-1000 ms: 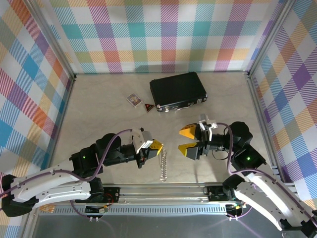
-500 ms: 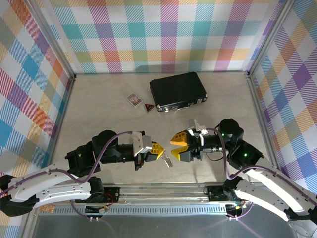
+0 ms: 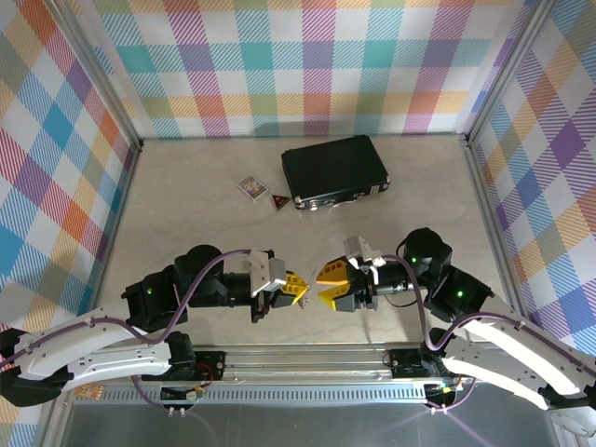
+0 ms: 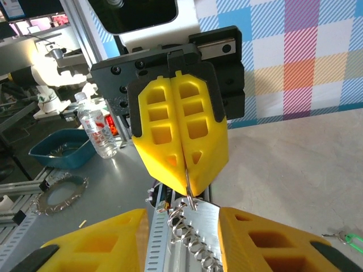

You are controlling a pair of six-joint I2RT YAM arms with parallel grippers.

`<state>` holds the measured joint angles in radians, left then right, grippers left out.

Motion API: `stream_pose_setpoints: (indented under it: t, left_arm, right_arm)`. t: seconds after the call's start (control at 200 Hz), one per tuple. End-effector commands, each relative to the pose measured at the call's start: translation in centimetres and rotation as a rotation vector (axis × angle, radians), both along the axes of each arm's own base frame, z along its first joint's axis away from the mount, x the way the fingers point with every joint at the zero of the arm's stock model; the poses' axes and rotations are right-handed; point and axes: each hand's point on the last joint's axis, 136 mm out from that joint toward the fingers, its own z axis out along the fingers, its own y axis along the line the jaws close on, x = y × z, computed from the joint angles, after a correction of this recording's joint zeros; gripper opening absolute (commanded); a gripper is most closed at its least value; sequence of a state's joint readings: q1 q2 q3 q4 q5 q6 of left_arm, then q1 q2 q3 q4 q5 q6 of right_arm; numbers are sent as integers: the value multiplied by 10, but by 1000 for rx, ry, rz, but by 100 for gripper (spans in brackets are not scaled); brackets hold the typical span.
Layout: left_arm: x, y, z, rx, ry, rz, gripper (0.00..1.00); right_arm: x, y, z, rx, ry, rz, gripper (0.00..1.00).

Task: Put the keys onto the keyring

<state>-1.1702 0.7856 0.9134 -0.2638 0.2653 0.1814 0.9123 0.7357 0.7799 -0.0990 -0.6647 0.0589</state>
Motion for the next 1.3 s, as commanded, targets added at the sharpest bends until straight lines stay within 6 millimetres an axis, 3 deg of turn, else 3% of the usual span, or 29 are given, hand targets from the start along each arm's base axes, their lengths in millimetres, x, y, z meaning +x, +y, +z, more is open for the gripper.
stream_pose_setpoints:
  t: [0.0,0.59,0.755,0.95,1.295]
  left_arm:
    - [-8,4,25,-66,-39,-30,0]
    - [-3,0,19,-48,-30,-8,0]
    - [-2,0,18,-45,-29,-5,0]
    - [-1,0,16,-41,-31,-2,0]
    - [0,1,14,-35,-32,5,0]
  right_arm:
    - [-1,3,3,7,-49,7,37]
    - [3,11,-1,-3,-77,-29,29]
    - [3,14,-1,0,-70,-24,20]
    - [2,16,0,5,-69,-19,16]
    - [2,18,3,20,-71,-22,16]
